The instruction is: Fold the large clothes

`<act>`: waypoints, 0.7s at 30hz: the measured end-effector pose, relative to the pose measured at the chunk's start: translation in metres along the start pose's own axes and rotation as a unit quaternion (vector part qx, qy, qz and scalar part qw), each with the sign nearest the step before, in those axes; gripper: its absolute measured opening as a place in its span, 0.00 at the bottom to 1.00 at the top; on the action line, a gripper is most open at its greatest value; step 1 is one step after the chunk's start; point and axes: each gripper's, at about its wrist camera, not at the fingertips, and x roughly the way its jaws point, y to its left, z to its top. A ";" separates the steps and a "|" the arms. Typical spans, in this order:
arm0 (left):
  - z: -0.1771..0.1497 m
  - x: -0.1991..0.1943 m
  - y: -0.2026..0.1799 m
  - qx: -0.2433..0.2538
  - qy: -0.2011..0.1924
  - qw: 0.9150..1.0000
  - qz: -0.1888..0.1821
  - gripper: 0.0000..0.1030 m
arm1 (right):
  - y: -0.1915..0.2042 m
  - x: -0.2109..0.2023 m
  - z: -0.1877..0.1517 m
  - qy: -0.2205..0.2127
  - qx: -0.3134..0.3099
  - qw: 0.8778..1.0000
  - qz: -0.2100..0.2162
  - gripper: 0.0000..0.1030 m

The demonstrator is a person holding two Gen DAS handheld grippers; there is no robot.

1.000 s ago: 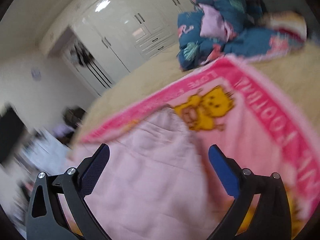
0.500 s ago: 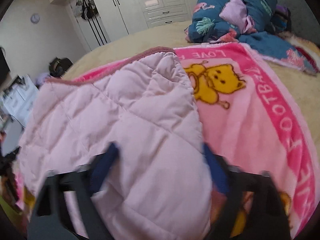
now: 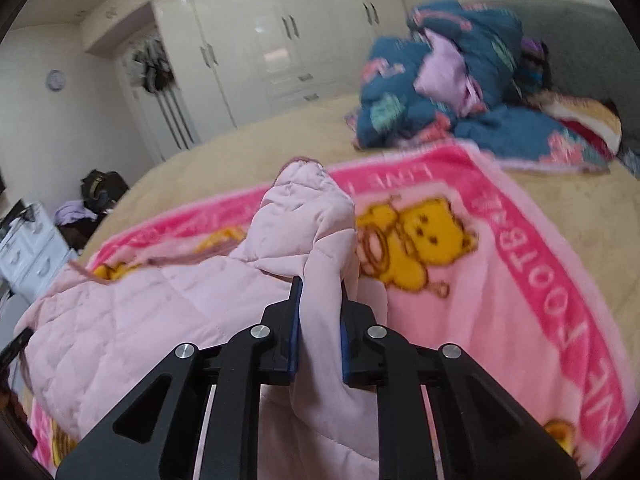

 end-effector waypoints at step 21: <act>-0.013 0.027 0.011 -0.008 0.040 0.999 0.007 0.23 | -0.012 0.023 -0.043 0.057 0.004 0.998 -0.041 0.35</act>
